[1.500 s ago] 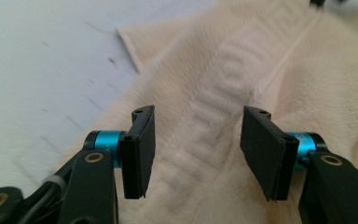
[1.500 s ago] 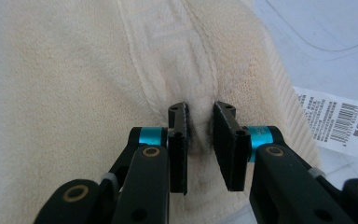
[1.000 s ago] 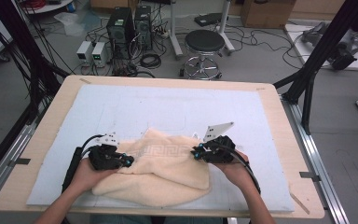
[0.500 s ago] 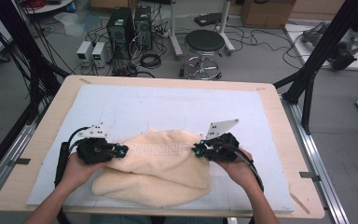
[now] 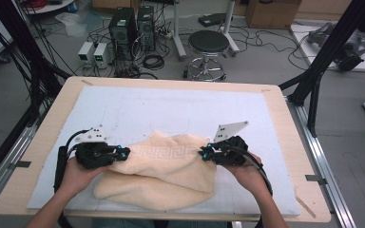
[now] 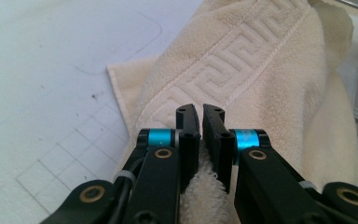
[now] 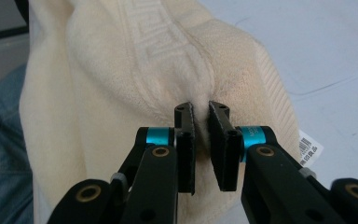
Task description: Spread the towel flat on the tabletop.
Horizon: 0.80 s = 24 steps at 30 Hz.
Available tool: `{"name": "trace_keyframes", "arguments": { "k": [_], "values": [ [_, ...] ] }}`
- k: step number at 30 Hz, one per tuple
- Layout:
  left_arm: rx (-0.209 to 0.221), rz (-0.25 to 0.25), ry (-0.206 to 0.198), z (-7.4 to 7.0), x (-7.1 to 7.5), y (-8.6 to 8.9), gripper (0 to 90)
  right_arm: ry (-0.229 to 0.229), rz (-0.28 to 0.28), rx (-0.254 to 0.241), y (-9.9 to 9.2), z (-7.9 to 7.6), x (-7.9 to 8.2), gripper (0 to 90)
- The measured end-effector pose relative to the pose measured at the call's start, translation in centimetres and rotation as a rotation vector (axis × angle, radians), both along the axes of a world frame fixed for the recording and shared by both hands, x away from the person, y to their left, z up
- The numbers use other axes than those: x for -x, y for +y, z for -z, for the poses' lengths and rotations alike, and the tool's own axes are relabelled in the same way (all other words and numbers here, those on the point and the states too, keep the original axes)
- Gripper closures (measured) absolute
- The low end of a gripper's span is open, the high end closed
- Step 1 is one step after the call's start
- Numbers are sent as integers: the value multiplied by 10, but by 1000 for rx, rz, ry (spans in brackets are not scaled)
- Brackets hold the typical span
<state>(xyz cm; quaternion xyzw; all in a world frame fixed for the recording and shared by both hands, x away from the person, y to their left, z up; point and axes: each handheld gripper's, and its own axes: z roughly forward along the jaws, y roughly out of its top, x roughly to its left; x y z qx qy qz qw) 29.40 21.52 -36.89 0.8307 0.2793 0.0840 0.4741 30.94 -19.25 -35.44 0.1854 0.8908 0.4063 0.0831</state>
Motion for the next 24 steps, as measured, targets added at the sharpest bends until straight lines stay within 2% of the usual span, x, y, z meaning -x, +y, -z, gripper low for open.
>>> {"name": "trace_keyframes", "arguments": {
  "k": [3,5,9,12,14,18,21,24],
  "values": [
    [9,1,-8,-3,1,1,845,9,5,-5,-1,-2,-1,816],
    [-3,-2,-6,-1,1,0,846,27,-5,-13,-1,0,-2,816],
    [-10,-3,5,5,2,1,846,82,-21,9,1,13,-2,809],
    [-14,7,7,8,4,-1,845,112,-20,1,1,23,-2,806],
    [-15,9,5,7,5,-2,845,101,-19,4,1,23,-1,807],
    [-9,10,-3,2,2,-4,845,90,-5,-52,-3,13,-5,790],
    [1,5,-8,0,1,-5,845,96,-17,-27,1,12,-7,790],
    [-20,12,-7,3,1,-7,845,115,-26,-9,4,17,-9,813]
  ]
}}
